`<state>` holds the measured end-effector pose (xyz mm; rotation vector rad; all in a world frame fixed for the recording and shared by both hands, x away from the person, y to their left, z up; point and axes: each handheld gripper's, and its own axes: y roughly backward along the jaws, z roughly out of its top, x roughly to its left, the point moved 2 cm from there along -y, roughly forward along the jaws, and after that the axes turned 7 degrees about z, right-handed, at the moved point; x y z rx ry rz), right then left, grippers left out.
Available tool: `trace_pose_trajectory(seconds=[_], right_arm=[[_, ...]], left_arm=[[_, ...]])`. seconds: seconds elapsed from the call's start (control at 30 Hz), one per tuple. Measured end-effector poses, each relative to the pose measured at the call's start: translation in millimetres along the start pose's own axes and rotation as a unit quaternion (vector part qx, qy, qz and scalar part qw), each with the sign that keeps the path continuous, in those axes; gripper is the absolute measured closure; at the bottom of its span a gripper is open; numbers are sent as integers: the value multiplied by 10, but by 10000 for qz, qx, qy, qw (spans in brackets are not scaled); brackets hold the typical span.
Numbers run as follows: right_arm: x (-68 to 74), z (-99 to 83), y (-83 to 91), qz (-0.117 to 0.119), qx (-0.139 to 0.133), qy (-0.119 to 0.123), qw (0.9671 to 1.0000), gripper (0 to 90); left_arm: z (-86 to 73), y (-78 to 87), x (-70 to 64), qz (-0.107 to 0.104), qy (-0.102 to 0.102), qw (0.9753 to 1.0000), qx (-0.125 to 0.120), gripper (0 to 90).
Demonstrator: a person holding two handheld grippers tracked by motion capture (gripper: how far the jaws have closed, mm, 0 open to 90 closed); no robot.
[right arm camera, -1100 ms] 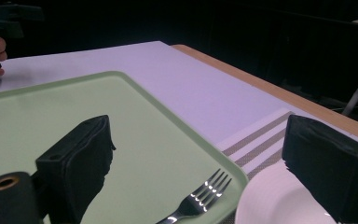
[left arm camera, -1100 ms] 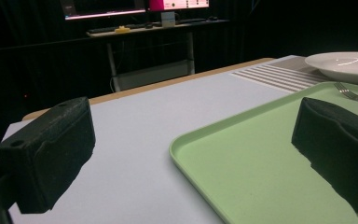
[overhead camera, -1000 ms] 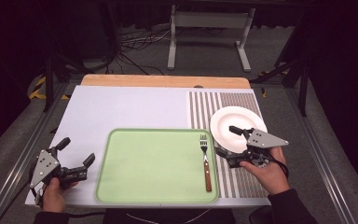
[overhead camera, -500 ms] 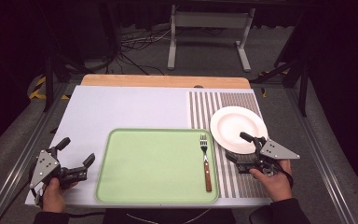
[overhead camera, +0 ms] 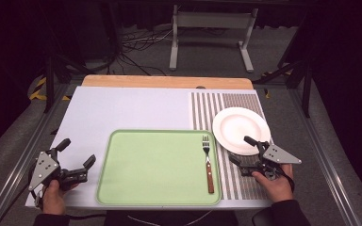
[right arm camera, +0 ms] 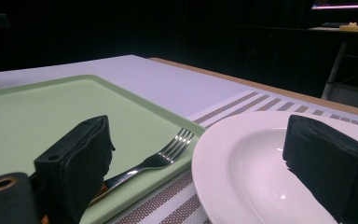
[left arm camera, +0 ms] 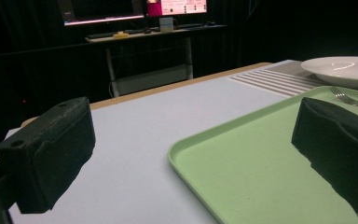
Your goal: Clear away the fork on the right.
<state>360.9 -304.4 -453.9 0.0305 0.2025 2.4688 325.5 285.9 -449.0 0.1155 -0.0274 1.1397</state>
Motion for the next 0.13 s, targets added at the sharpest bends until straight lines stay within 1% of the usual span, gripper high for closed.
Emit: trace_pose_trajectory(seconds=[0.13], right_arm=[[-10, -9, -9, -17, 24, 13, 10000, 85]], left_arm=[[2, 1, -1, -8, -7, 10000, -5, 0]])
